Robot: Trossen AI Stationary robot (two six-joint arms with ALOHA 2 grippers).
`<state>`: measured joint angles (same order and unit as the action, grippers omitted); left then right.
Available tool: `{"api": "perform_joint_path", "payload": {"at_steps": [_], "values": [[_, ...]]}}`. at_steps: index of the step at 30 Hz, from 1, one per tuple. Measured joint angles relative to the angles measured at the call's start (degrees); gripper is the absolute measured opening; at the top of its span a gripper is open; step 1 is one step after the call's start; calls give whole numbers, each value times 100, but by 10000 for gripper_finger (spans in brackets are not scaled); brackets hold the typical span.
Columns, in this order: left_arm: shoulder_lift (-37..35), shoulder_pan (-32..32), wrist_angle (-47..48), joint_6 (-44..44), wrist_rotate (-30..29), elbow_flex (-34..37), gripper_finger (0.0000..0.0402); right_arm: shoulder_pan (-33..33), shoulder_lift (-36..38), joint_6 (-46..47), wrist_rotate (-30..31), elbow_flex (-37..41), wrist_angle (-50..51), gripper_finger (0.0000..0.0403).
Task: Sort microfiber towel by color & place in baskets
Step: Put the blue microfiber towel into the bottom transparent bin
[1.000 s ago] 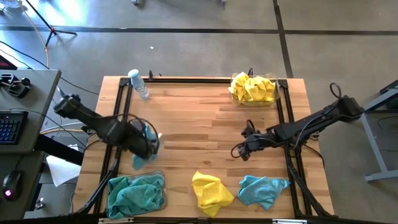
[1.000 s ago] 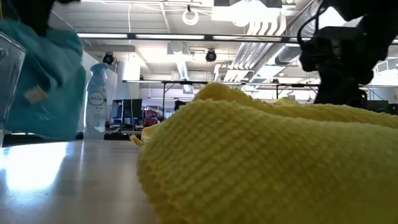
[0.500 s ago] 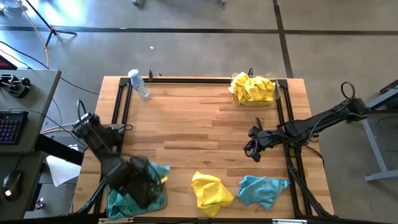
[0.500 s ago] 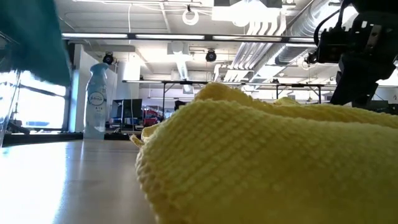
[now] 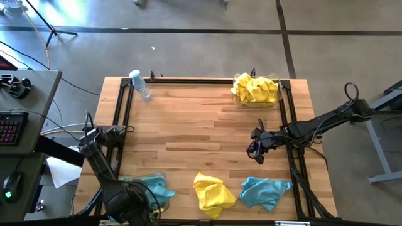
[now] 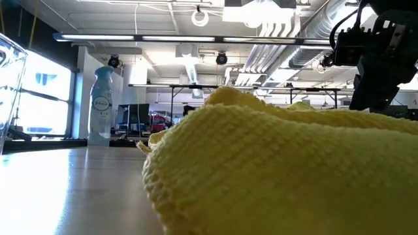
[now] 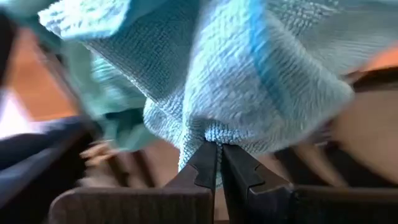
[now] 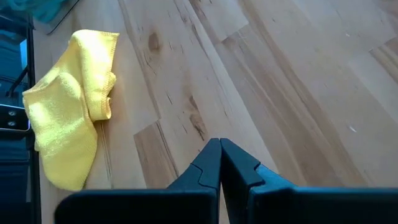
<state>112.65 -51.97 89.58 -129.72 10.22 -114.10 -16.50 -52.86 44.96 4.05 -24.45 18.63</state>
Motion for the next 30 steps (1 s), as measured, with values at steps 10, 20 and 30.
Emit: {"api": "perform_joint_path", "payload": {"at_steps": [10,20,30], "values": [[447,104,40,2555,-1543,-1,0,-1,0,136,-3,0,-3,0],[1046,692,17,5211,-1782,2,0,1,0,397,41,0,-20,0],[1085,101,-257,4121,-2611,4,0,-1,0,399,42,0,-26,0]]}}
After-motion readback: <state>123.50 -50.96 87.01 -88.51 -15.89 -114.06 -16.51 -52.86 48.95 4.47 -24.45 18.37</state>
